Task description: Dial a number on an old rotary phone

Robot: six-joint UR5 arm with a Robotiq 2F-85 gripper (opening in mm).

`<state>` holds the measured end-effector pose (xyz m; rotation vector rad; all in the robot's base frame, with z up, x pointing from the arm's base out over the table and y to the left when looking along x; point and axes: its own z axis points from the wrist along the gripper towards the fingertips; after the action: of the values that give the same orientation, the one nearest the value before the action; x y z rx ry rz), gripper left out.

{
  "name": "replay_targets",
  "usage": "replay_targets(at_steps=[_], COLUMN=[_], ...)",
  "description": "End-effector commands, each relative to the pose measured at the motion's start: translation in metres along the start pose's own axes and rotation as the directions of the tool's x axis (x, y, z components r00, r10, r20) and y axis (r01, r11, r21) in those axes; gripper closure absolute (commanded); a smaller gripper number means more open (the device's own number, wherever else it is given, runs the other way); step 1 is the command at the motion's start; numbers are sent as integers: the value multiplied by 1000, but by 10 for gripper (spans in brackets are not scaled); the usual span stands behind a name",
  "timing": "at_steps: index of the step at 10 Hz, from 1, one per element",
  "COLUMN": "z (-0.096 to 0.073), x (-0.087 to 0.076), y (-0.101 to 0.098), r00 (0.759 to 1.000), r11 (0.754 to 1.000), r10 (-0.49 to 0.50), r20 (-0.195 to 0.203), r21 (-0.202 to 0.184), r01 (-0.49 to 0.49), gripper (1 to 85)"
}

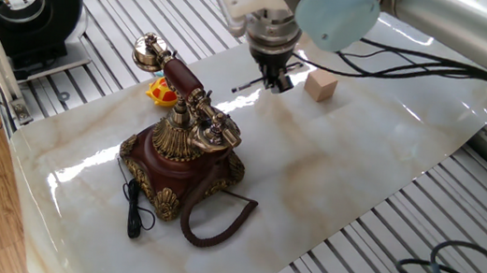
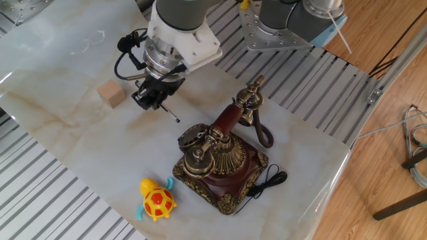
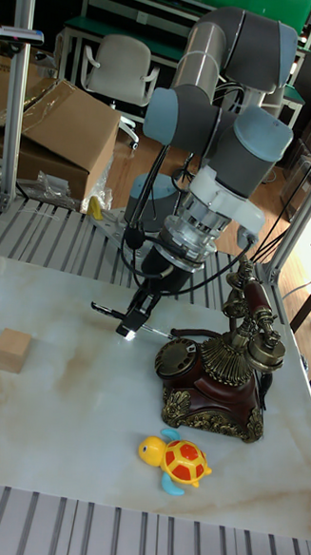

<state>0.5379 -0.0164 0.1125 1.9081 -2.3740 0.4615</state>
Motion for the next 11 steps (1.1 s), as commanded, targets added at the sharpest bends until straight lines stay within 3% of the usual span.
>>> replay_targets(at_steps=[1,3,6,11], z=[1,-6,-6,-5], x=[-18,-2,-3,-17], y=[3,-9,-8,-6], r00=[998,1000,1000,999], r11=[998,1000,1000,1000], r10=[58,5,-13,4], r20=[-15,-17,-11,41], r21=[8,-5,-9,-19], r01=[-58,-5,13,-3], gripper=[843,843,843,843])
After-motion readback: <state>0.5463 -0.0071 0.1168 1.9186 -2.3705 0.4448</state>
